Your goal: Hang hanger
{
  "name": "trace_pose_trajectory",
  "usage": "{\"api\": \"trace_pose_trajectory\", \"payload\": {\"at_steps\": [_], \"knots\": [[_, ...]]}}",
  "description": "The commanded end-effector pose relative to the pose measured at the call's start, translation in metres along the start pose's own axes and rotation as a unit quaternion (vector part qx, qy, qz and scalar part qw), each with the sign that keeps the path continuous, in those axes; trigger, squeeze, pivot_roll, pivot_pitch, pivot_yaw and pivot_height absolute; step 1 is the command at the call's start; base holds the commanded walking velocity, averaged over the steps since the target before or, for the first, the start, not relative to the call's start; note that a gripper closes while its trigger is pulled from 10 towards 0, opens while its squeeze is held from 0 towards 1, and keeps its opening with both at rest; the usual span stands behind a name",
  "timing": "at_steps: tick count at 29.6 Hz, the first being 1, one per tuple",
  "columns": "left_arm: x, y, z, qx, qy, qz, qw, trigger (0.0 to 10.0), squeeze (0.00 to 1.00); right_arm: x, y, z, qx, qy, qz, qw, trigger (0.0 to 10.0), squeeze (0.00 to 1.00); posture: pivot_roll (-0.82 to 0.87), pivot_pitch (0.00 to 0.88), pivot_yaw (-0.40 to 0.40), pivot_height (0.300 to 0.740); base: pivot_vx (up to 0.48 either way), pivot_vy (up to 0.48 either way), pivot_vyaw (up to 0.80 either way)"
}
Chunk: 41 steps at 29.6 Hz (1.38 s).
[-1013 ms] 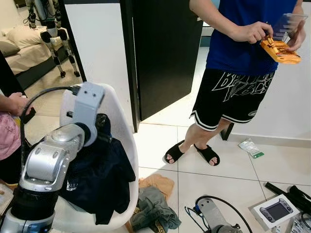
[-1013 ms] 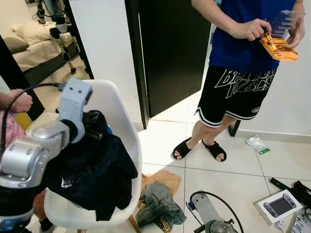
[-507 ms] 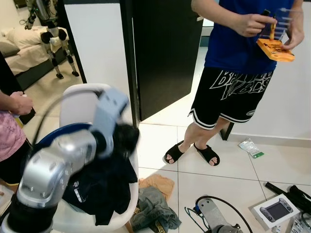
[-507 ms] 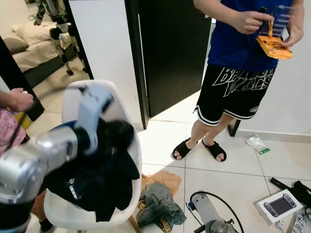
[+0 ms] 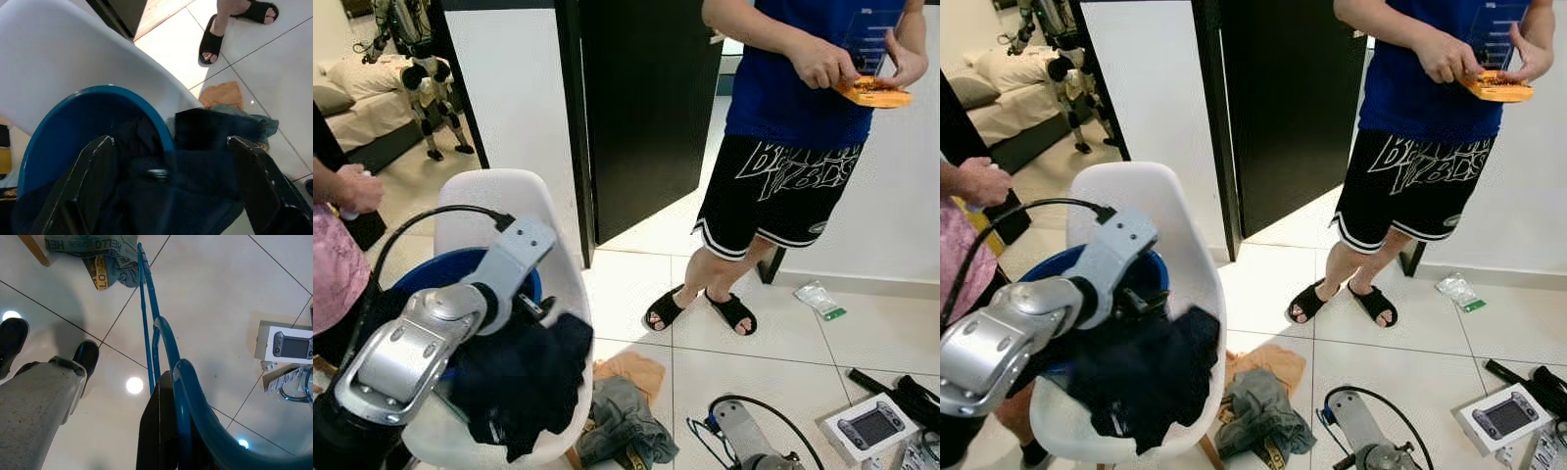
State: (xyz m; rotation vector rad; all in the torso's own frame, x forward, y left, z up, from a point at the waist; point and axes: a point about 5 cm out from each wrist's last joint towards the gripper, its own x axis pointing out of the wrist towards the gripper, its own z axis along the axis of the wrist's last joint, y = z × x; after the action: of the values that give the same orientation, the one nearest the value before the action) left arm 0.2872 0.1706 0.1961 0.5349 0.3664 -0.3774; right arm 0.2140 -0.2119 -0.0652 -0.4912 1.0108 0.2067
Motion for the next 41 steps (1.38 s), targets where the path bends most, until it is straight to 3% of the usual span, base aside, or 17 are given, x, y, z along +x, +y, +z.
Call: {"api": "trace_pose_trajectory", "payload": {"at_steps": [1,3,4,7,9,12,14,15,17,18,19,20,21,22,26,32,41], "knots": [[-0.005,-0.006,-0.002,0.045,0.003,-0.044,0.998,10.0,0.0,0.0,0.0,0.0,-0.01,0.0,0.003,1.0,10.0,0.0,0.01,0.0,0.017,0.74,0.0,0.0,0.0],[-0.005,-0.006,-0.002,0.045,0.003,-0.044,0.998,10.0,0.0,0.0,0.0,0.0,-0.01,0.0,0.003,1.0,10.0,0.0,0.01,0.0,0.017,0.74,0.0,0.0,0.0],[-0.014,-0.02,-0.013,0.116,0.021,-0.125,0.985,10.0,0.0,0.0,0.0,0.0,-0.01,0.001,0.003,1.0,10.0,0.0,0.01,0.003,0.019,0.74,0.0,0.0,0.0],[-0.014,-0.02,-0.013,0.116,0.021,-0.125,0.985,10.0,0.0,0.0,0.0,0.0,-0.01,0.001,0.003,1.0,10.0,0.0,0.01,0.003,0.019,0.74,0.0,0.0,0.0],[-0.024,-0.032,-0.042,0.187,0.081,-0.21,0.956,10.0,0.0,0.0,0.001,0.0,-0.01,0.0,0.003,1.0,10.0,0.0,0.01,0.006,0.021,0.74,0.0,0.0,0.0],[-0.022,-0.028,-0.048,0.198,0.094,-0.197,0.956,10.0,0.0,0.0,0.001,0.0,-0.011,0.0,0.003,1.0,10.0,0.0,0.01,0.006,0.018,0.74,0.0,0.0,0.0],[-0.007,-0.008,-0.054,0.187,0.104,-0.098,0.972,10.0,0.0,0.0,0.001,0.001,-0.012,0.0,0.004,1.0,10.0,0.0,0.01,0.007,0.019,0.74,0.0,0.0,0.0],[-0.007,-0.008,-0.054,0.187,0.104,-0.098,0.972,10.0,0.0,0.0,0.001,0.001,-0.012,0.0,0.004,1.0,10.0,0.0,0.01,0.007,0.019,0.74,0.0,0.0,0.0],[0.002,0.009,-0.058,0.162,0.115,-0.017,0.98,10.0,0.0,0.0,0.002,0.001,-0.012,0.0,0.004,1.0,10.0,0.0,0.01,0.006,0.019,0.74,0.0,0.0,0.0],[0.002,0.009,-0.058,0.162,0.115,-0.017,0.98,10.0,0.0,0.0,0.002,0.001,-0.012,0.0,0.004,1.0,10.0,0.0,0.01,0.006,0.019,0.74,0.0,0.0,0.0],[0.005,0.022,-0.056,0.114,0.11,0.044,0.986,10.0,0.0,0.0,0.002,0.001,-0.011,-0.001,0.004,1.0,10.0,0.0,0.0,0.008,0.021,0.74,0.0,0.0,0.0],[0.005,0.022,-0.056,0.114,0.11,0.044,0.986,10.0,0.0,0.0,0.002,0.001,-0.011,-0.001,0.004,1.0,10.0,0.0,0.0,0.008,0.021,0.74,0.0,0.0,0.0],[0.006,0.034,-0.06,-0.011,0.093,0.109,0.99,10.0,0.0,0.0,0.005,0.001,0.011,-0.009,0.027,1.0,10.0,0.0,0.01,0.011,0.021,0.74,0.0,0.0,0.0],[0.006,0.034,-0.06,-0.011,0.093,0.109,0.99,10.0,0.0,0.0,0.005,0.001,0.011,-0.009,0.027,1.0,10.0,0.0,0.01,0.011,0.021,0.74,0.0,0.0,0.0],[0.007,0.031,-0.078,-0.13,0.09,0.113,0.981,10.0,0.0,0.0,0.006,0.001,0.007,-0.007,0.04,0.999,10.0,0.0,0.01,0.015,0.016,0.74,0.0,0.0,0.78],[0.017,0.025,-0.099,-0.195,0.092,0.109,0.97,10.0,0.0,0.0,0.004,0.001,0.007,-0.006,0.033,0.999,10.0,0.0,0.01,0.017,0.013,0.74,0.0,0.0,0.65],[0.037,0.029,-0.101,-0.19,0.073,0.133,0.97,10.0,0.0,0.0,0.004,0.0,0.016,-0.006,0.04,0.999,10.0,0.0,0.0,0.019,0.011,0.74,0.0,0.0,0.26]]}}
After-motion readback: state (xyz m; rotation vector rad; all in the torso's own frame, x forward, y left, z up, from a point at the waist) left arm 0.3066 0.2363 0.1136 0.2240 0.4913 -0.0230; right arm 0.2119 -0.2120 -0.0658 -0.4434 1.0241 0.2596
